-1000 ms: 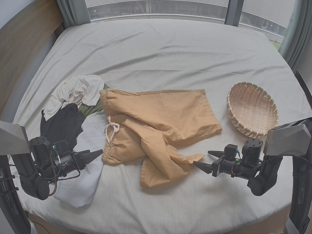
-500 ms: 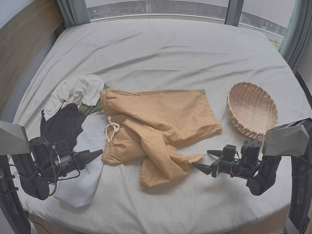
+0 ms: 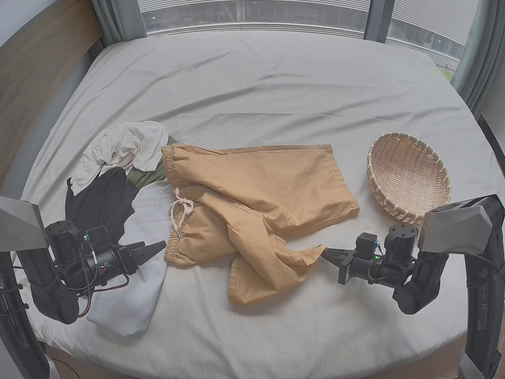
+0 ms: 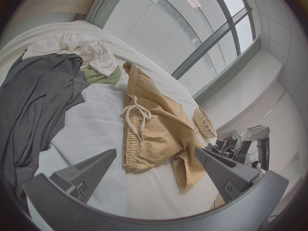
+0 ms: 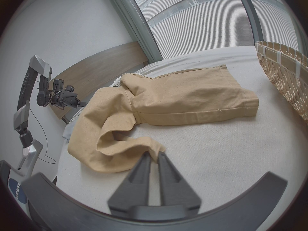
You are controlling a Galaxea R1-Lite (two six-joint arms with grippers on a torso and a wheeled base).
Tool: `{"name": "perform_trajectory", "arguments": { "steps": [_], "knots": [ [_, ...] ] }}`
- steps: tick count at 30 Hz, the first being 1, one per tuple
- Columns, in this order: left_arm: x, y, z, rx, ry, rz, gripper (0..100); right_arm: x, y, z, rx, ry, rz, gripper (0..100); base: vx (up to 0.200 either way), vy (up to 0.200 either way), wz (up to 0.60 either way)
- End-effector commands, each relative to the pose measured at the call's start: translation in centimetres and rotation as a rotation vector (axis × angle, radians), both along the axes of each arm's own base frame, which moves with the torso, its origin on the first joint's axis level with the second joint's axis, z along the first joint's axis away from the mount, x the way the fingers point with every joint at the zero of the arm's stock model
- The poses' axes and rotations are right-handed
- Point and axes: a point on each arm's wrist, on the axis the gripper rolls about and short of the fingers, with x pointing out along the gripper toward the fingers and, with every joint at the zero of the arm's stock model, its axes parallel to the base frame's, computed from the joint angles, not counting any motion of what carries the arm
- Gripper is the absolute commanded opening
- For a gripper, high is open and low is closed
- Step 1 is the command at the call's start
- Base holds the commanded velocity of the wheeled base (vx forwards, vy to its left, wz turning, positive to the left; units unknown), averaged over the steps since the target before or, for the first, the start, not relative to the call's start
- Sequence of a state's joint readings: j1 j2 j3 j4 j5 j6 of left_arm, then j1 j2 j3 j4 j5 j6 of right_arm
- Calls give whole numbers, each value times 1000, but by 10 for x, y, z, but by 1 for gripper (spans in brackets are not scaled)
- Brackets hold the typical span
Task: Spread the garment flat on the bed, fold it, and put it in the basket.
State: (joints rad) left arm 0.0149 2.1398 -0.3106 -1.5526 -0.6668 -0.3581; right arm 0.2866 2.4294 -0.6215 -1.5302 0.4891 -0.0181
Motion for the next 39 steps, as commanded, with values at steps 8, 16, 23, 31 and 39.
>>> {"name": "perform_trajectory", "arguments": {
  "steps": [8,16,23,31,39],
  "knots": [
    [-1,0,0,0,2,0,100,-28,-8,17,-16,28,3,0,0,0,0],
    [-2,1,1,0,-1,1,100,-76,-15,43,-23,75,31,0,0,0,0],
    [-2,1,2,0,-4,1,100,-98,-18,65,46,91,86,0,0,0,0],
    [-3,0,9,-3,-27,1,100,-103,-10,91,148,78,118,0,0,0,0],
    [-4,0,10,-1,-28,2,100,-109,-4,103,174,51,150,0,0,0,0]
  ]
}}
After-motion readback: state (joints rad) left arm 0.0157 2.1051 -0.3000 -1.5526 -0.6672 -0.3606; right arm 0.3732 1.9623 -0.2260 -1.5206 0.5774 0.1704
